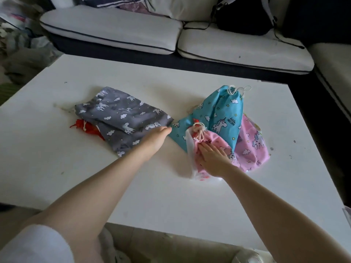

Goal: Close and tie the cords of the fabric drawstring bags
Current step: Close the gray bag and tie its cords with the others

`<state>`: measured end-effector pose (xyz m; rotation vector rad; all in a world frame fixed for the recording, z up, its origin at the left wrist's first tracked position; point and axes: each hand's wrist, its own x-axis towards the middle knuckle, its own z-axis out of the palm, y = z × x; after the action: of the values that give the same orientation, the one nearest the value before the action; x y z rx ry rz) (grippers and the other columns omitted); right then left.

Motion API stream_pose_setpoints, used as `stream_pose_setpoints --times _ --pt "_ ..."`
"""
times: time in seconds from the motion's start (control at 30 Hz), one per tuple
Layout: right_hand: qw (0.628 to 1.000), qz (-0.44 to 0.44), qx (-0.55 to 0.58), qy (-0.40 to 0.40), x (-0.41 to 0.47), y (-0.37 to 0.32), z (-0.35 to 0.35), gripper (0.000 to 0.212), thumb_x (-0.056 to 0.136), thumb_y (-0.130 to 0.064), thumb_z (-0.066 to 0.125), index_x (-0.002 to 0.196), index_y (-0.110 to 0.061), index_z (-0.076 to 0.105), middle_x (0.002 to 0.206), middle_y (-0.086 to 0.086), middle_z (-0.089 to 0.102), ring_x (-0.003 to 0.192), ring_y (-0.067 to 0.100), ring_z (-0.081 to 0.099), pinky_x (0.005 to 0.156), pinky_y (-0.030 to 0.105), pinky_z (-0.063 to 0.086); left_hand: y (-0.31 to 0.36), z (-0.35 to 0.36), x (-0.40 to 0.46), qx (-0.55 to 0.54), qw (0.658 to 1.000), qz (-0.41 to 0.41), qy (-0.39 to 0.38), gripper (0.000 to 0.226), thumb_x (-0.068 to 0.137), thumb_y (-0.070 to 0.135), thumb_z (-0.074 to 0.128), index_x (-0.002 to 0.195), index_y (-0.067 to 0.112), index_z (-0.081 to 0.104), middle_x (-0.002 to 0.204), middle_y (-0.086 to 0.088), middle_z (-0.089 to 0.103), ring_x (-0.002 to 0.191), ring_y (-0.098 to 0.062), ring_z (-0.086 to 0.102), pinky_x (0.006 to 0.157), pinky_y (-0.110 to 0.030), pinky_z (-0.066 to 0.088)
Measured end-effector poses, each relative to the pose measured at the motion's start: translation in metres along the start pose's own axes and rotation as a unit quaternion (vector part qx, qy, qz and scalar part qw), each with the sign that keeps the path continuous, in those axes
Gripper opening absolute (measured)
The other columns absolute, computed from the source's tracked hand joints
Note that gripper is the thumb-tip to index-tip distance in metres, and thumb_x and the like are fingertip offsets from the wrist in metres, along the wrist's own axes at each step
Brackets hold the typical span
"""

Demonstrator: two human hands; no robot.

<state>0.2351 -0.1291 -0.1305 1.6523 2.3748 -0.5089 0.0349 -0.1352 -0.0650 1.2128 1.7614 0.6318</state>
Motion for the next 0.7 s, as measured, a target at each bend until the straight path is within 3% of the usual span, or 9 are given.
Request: stream_pose_setpoints --times 0.07,0.1,0.17,0.23,0.33,0.4,0.47,0.6,0.7 --pt "1.000 0.022 -0.006 -0.016 0.014 0.002 -0.008 0.053 0.099 -0.041 0.022 0.146 -0.016 0.022 0.155 0.001 0.022 0.143 0.020 0.018 0.117 0.041 0.011 -0.011 -0.011 0.020 0.037 0.998 0.038 0.042 0.021 0.090 0.033 0.044 0.081 0.016 0.052 0.096 -0.023 0.052 0.091 -0.029 0.050 0.077 -0.035 0.039" --pt "0.999 0.034 -0.010 -0.008 0.020 0.000 -0.016 0.049 0.099 -0.041 0.023 0.137 -0.014 0.037 0.144 0.006 0.039 0.133 0.023 0.038 0.110 0.044 0.030 -0.017 -0.016 0.029 0.056 0.995 0.044 0.074 0.025 0.085 0.036 0.045 0.074 0.015 0.054 0.096 -0.024 0.053 0.093 -0.029 0.051 0.083 -0.038 0.040" --pt "0.996 0.051 0.011 0.072 0.033 -0.013 -0.036 0.041 0.099 -0.040 0.025 0.096 -0.015 0.057 0.092 0.006 0.058 0.086 0.026 0.061 0.069 0.038 0.054 -0.034 -0.026 0.052 0.122 0.984 0.050 0.119 0.028 0.085 0.035 0.047 0.089 0.011 0.063 0.115 -0.017 0.053 0.110 -0.029 0.048 0.099 -0.041 0.037" --pt "0.984 0.055 0.055 0.160 0.041 -0.030 -0.055 0.041 0.098 -0.030 0.027 0.066 -0.015 0.048 0.065 0.006 0.050 0.062 0.026 0.057 0.052 0.033 0.050 -0.048 -0.030 0.063 0.218 0.970 0.048 0.099 0.037 0.091 0.033 0.044 0.123 0.017 0.054 0.140 -0.008 0.041 0.130 -0.029 0.032 0.108 -0.044 0.029" --pt "0.964 0.040 0.148 0.220 0.062 -0.061 -0.070 0.042 0.094 -0.020 0.034 0.052 -0.016 0.031 0.055 0.006 0.039 0.058 0.026 0.045 0.052 0.031 0.035 -0.062 -0.032 0.067 0.323 0.946 0.026 -0.002 0.045 0.095 0.038 0.033 0.139 0.031 0.033 0.150 0.004 0.026 0.138 -0.028 0.017 0.109 -0.049 0.018" --pt "0.955 0.007 0.197 0.221 0.079 -0.081 -0.073 0.035 0.093 -0.016 0.039 0.058 -0.010 0.043 0.067 0.014 0.049 0.068 0.029 0.048 0.060 0.032 0.032 -0.075 -0.035 0.070 0.334 0.940 0.058 -0.023 0.042 0.095 0.038 0.033 0.137 0.035 0.036 0.148 0.007 0.031 0.136 -0.026 0.025 0.110 -0.049 0.022" --pt "0.958 -0.010 0.222 0.178 0.095 -0.095 -0.074 0.023 0.093 -0.014 0.041 0.090 -0.004 0.062 0.101 0.019 0.059 0.093 0.032 0.055 0.073 0.032 0.034 -0.079 -0.043 0.068 0.257 0.962 0.085 -0.018 0.035 0.095 0.034 0.036 0.126 0.035 0.052 0.139 0.013 0.045 0.131 -0.018 0.036 0.108 -0.046 0.030" --pt "0.971 0.004 0.230 0.065 0.134 -0.121 -0.071 0.037 0.097 -0.017 0.035 0.132 -0.011 0.046 0.140 0.013 0.043 0.122 0.030 0.046 0.097 0.029 0.036 -0.090 -0.069 0.066 0.163 0.979 0.077 -0.098 0.029 0.095 0.028 0.037 0.090 0.034 0.065 0.110 0.016 0.065 0.102 -0.016 0.060 0.086 -0.035 0.049" --pt "0.967 0.048 0.251 0.011 0.153 -0.129 -0.062 0.043 0.097 -0.018 0.038 0.138 -0.007 0.033 0.137 0.018 0.045 0.111 0.027 0.051 0.094 0.034 0.041 -0.098 -0.075 0.064 0.145 0.977 0.079 -0.134 0.028 0.096 0.029 0.037 0.092 0.034 0.065 0.111 0.017 0.064 0.091 -0.013 0.062 0.083 -0.032 0.049"
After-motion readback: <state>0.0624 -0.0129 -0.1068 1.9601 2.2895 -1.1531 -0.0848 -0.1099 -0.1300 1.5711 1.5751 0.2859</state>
